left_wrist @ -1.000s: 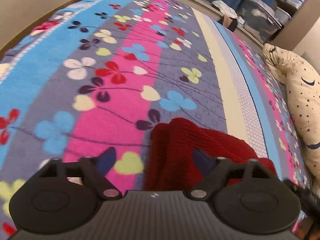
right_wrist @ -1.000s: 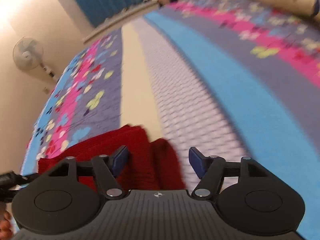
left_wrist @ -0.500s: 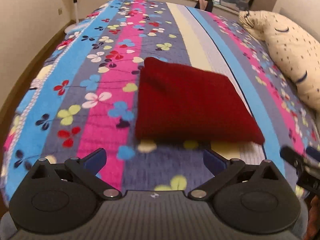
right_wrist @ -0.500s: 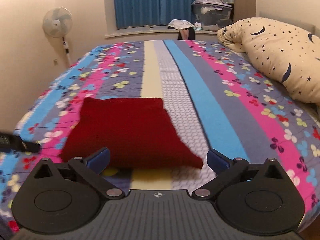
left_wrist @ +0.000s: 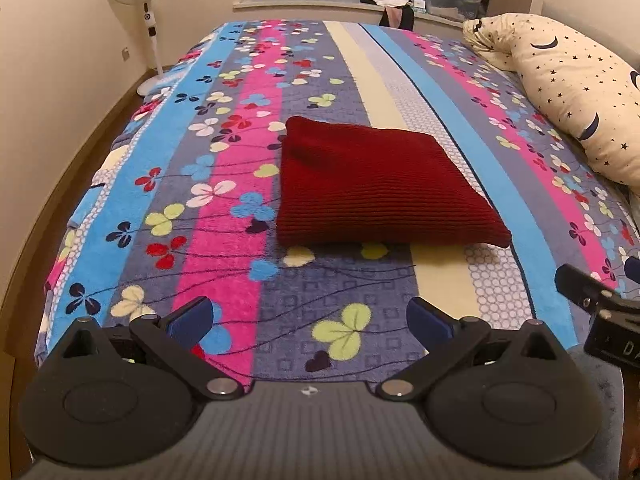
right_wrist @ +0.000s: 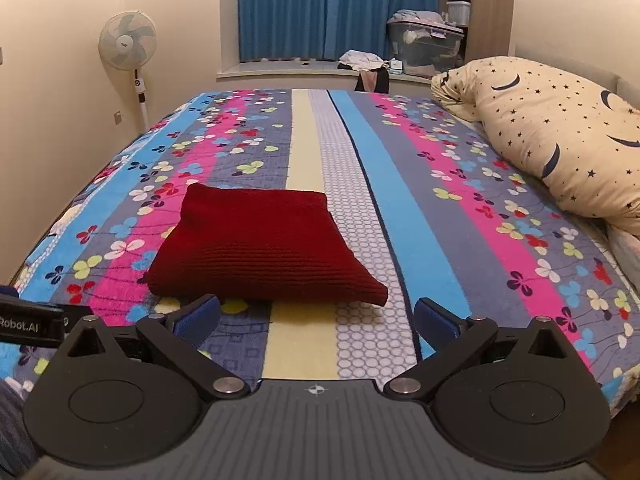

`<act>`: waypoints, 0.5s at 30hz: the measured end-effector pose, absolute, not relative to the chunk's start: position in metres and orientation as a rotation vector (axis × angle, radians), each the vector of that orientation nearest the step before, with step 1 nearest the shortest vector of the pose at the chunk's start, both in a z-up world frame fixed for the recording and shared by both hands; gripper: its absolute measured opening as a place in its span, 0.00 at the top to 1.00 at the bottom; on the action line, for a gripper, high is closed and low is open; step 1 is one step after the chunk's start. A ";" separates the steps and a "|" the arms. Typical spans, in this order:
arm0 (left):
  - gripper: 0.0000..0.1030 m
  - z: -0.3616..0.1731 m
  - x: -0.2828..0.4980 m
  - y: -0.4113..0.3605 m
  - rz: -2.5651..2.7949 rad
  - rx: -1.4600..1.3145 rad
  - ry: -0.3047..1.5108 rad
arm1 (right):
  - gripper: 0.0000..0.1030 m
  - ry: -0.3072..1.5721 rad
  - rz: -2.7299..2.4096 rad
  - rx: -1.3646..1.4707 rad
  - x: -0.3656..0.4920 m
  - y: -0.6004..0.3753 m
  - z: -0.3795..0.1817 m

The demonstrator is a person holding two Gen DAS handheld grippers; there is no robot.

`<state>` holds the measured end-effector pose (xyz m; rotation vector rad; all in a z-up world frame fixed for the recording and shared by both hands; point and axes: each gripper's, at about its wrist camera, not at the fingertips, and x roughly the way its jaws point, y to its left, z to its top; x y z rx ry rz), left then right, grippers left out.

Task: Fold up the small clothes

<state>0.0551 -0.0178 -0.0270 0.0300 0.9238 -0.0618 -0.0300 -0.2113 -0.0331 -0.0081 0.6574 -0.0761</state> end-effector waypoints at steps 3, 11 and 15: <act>0.00 -0.024 0.051 -0.019 -0.069 0.024 0.922 | 0.01 0.654 -0.077 -0.013 -0.035 -0.210 -0.032; 0.00 -0.019 0.047 -0.023 -0.066 0.047 0.905 | 0.01 0.657 -0.073 -0.006 -0.037 -0.210 -0.033; 0.00 -0.020 0.046 -0.024 -0.064 0.059 0.903 | 0.01 0.656 -0.076 -0.005 -0.038 -0.209 -0.032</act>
